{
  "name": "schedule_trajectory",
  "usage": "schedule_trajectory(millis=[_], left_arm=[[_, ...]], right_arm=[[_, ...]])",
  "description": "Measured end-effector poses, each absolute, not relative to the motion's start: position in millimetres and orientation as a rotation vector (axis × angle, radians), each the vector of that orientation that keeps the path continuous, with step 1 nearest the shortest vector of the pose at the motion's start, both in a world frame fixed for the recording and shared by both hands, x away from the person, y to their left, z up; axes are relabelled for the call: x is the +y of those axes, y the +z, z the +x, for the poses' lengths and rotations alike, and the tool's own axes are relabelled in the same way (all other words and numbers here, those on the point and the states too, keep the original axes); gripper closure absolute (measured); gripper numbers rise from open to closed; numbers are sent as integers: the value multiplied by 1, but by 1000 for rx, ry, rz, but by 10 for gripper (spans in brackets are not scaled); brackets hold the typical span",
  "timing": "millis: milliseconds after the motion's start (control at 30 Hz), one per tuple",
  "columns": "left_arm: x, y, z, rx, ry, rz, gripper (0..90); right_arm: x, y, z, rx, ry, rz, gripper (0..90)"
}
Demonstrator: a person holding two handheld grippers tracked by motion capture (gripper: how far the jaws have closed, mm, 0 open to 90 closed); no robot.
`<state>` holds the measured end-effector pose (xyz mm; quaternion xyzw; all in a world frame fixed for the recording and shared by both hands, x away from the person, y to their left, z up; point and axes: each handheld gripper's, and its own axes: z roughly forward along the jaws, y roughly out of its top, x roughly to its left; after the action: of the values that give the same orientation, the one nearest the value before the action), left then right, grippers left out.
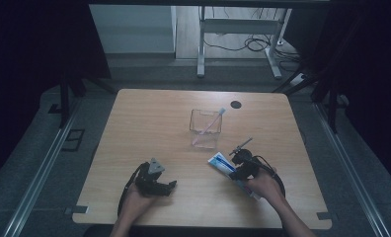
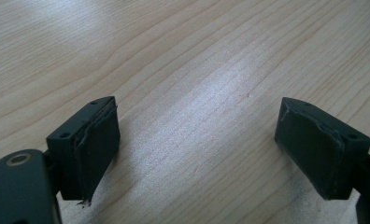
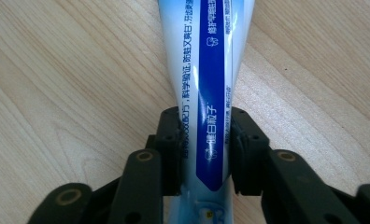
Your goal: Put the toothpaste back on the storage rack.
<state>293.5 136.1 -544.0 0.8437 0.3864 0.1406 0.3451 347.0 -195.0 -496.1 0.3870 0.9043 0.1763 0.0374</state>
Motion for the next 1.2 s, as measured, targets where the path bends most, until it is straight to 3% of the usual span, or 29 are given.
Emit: schedule_trajectory(millis=[733, 1200], left_arm=[[136, -544, 294, 1003, 366, 2191, 142], [136, -544, 294, 1000, 368, 2191, 142]], right_arm=[[-198, -489, 344, 2795, 583, 1132, 743], [-203, -455, 343, 2779, 696, 1096, 743]])
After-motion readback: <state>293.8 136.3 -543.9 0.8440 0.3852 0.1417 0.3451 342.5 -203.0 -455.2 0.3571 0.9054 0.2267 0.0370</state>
